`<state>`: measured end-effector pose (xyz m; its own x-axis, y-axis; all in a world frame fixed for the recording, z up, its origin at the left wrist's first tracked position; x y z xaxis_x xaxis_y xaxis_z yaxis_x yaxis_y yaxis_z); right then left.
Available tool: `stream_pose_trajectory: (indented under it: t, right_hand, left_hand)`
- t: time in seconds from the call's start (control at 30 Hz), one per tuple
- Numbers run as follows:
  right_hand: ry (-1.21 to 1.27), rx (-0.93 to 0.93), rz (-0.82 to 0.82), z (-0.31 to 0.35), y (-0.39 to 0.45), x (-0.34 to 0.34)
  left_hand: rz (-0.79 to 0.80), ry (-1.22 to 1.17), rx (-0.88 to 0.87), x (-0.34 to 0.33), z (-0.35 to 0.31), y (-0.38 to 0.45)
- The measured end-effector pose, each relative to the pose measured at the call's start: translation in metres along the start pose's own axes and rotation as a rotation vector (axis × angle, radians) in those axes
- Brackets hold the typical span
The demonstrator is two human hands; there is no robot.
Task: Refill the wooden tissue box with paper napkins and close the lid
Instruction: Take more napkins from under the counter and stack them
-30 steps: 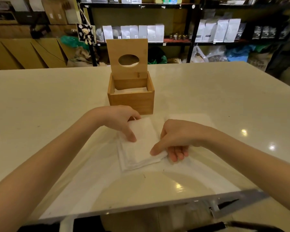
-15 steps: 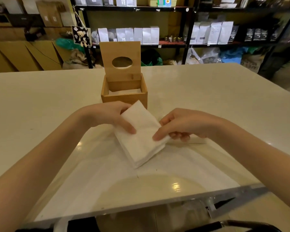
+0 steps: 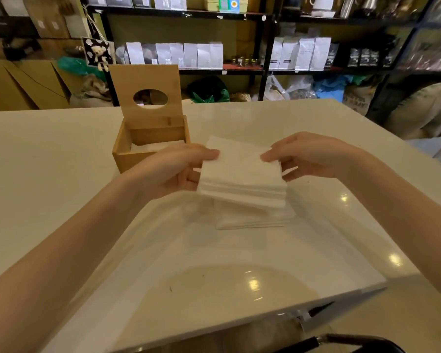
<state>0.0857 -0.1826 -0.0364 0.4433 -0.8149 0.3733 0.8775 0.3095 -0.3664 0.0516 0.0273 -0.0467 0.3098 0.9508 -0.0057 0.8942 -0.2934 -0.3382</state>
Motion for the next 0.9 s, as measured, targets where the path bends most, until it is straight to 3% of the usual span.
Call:
stream_pose_trajectory:
  t: [0.13,0.7,0.9]
  right_hand:
    - [-0.029,-0.043,-0.036,-0.012,0.007,0.010]
    - [-0.176,-0.052,-0.050,-0.036,0.028,0.012]
    - [-0.312,-0.019,-0.032,-0.035,0.031,0.014]
  left_hand:
    - [-0.053,0.165,0.041,-0.006,0.011,0.013]
    - [-0.124,0.291,0.164,-0.010,0.028,0.027]
    - [-0.212,0.676,0.103,-0.009,0.020,0.025]
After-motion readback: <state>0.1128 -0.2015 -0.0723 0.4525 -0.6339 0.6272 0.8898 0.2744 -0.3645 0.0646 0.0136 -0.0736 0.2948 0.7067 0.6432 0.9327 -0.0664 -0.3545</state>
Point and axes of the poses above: each hand's wrist, its own y-axis towards the middle knuckle, its own x-axis out of the back of the hand, z = x × y, the point moved 4 cm from there along y, towards the middle knuckle, and after that the axes turned 2 degrees about x, right-handed, at the moved point
